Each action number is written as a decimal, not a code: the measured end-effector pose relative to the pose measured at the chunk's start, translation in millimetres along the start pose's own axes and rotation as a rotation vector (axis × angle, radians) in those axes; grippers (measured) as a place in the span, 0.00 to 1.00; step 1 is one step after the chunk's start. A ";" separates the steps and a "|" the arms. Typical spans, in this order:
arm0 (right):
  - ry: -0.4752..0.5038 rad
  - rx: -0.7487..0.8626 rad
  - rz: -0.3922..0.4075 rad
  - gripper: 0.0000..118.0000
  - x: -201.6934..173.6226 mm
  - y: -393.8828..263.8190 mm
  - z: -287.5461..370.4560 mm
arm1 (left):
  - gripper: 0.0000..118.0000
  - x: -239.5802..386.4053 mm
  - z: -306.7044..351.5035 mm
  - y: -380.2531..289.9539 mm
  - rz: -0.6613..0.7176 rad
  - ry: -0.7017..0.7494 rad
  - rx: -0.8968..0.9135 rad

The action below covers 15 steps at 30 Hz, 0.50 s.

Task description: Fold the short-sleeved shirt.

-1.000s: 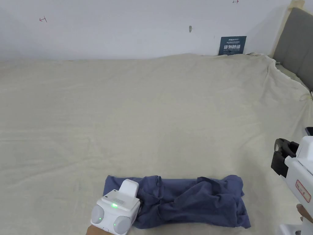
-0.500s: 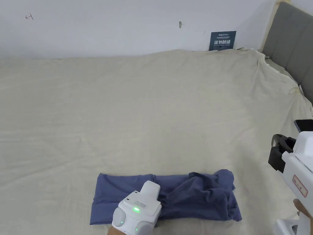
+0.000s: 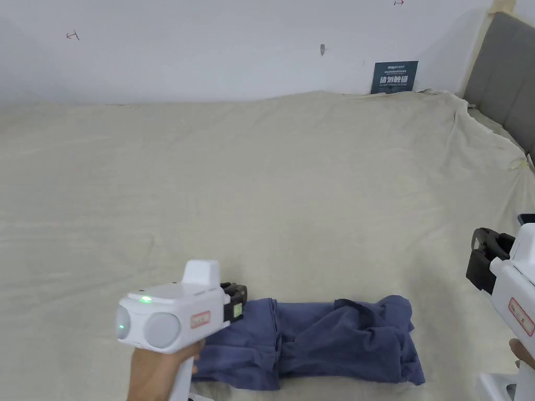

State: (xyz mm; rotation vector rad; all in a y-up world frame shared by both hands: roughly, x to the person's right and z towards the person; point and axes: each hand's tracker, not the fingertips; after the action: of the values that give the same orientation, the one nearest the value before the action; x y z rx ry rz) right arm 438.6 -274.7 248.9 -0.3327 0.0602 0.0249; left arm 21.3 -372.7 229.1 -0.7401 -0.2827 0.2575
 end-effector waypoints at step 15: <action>0.019 -0.034 0.030 0.00 -18.2 -2.9 -15.4 | 0.91 -161.8 -0.9 -20.2 0.452 -0.059 -0.155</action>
State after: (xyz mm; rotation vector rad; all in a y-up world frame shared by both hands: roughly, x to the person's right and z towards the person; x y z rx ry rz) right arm 419.6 -282.7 236.5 -0.3665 0.0833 0.0524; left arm -126.3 -440.6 216.4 -0.9478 -0.1899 0.6920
